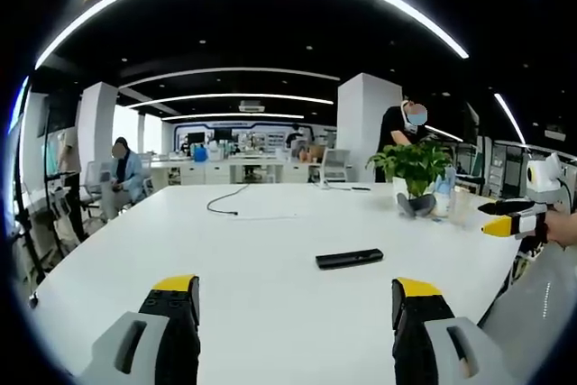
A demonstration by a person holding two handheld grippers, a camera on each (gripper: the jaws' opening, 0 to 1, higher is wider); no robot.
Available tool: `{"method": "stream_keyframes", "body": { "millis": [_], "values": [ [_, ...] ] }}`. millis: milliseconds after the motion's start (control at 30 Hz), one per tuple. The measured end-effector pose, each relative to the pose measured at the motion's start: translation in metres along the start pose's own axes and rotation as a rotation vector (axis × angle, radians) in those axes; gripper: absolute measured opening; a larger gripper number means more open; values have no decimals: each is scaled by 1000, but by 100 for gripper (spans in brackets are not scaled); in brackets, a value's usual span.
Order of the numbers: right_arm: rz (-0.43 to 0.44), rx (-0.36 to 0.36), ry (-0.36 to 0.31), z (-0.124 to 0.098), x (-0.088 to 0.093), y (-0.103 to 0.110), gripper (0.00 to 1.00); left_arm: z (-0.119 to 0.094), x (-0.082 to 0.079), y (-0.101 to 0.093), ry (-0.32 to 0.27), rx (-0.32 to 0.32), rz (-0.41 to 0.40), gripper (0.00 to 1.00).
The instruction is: Press the specified remote control buttons in sequence, fully releasing each button before pressing the next.
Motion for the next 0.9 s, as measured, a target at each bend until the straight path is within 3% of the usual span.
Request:
{"method": "stream_keyframes", "body": {
  "millis": [900],
  "values": [
    [10,-7,29,0,7,-3,90,0,3,-1,24,-3,21,91]
  ]
}}
Point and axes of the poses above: the point that each gripper's makers call its tool centre point, and the gripper's own axes: z roughly forward along the fingers, y roughly to its left, x roughly out of its underside, the point moved 10 cm from there along -z, roughly backward along the fingers, and after that the axes turned 13 degrees about -y, right-handed, at the moved point
